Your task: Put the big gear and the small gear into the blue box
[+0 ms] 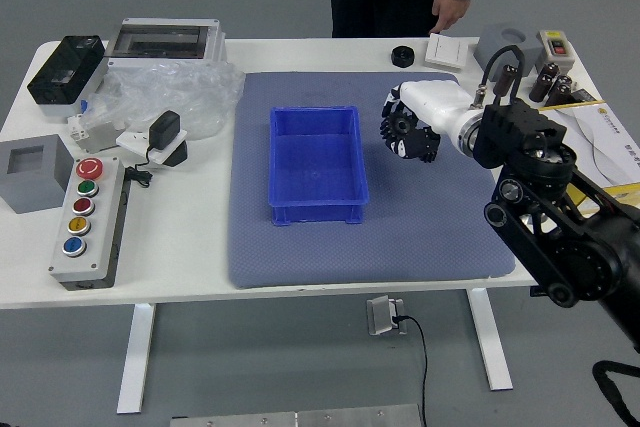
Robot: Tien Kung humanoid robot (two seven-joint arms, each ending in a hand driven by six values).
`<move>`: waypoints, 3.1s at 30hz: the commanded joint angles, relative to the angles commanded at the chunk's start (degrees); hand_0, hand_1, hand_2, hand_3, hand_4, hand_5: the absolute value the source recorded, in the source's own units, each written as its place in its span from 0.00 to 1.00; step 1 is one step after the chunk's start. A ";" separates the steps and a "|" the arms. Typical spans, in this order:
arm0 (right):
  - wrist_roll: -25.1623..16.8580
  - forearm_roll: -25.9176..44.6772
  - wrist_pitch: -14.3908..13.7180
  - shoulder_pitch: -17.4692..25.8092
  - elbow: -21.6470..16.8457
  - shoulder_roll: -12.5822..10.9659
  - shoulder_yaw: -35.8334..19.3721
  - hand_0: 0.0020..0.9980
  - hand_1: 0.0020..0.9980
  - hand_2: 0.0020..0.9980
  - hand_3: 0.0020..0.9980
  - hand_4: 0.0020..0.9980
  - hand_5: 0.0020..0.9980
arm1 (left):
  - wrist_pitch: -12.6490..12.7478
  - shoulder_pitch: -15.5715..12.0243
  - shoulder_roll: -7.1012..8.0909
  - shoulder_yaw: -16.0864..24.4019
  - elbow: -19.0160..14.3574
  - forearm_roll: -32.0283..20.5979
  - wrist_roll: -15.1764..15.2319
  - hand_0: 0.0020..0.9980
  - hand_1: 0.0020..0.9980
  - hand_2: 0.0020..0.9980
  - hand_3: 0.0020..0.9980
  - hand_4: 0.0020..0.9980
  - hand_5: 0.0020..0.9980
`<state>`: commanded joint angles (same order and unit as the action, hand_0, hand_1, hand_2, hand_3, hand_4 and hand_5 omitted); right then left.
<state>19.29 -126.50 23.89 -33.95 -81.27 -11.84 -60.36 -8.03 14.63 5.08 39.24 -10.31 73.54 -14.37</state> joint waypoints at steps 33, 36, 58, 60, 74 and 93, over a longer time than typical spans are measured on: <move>-1.66 2.77 2.20 -5.30 6.26 7.79 6.79 0.88 0.86 0.97 1.00 0.81 0.29 | -0.19 0.54 -0.17 -0.89 0.00 -0.78 0.00 0.79 0.76 0.75 0.69 0.61 0.30; -1.72 2.71 2.00 -5.16 6.03 7.52 6.31 0.89 0.86 0.98 1.00 0.81 0.29 | -0.17 0.56 -0.16 -0.90 0.00 -0.81 0.03 0.79 0.76 0.75 0.69 0.61 0.31; -4.41 4.11 -6.82 -3.42 15.84 -2.50 4.97 0.70 0.67 0.74 0.66 0.73 0.21 | -0.05 0.67 -0.01 -0.84 0.00 -1.02 0.23 0.79 0.76 0.75 0.69 0.61 0.31; -5.21 4.86 -7.94 -3.76 17.95 -2.66 5.49 0.70 0.67 0.74 0.66 0.73 0.21 | -0.04 0.70 -0.02 -0.88 0.00 -1.08 0.25 0.79 0.76 0.75 0.69 0.61 0.31; -8.27 6.27 -12.64 -6.52 28.21 -1.95 7.28 0.69 0.66 0.73 0.64 0.70 0.19 | -0.03 0.67 -0.24 -0.99 0.00 -1.29 0.22 0.79 0.76 0.75 0.69 0.60 0.31; -9.24 6.86 -13.34 -8.93 36.59 1.38 7.59 0.72 0.68 0.76 0.68 0.67 0.15 | -0.09 0.61 -0.42 -1.21 0.00 -1.43 0.19 0.79 0.76 0.76 0.69 0.60 0.31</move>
<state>10.05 -119.64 10.54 -42.88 -44.68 -10.46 -52.76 -8.12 15.24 4.66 38.03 -10.31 72.12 -14.18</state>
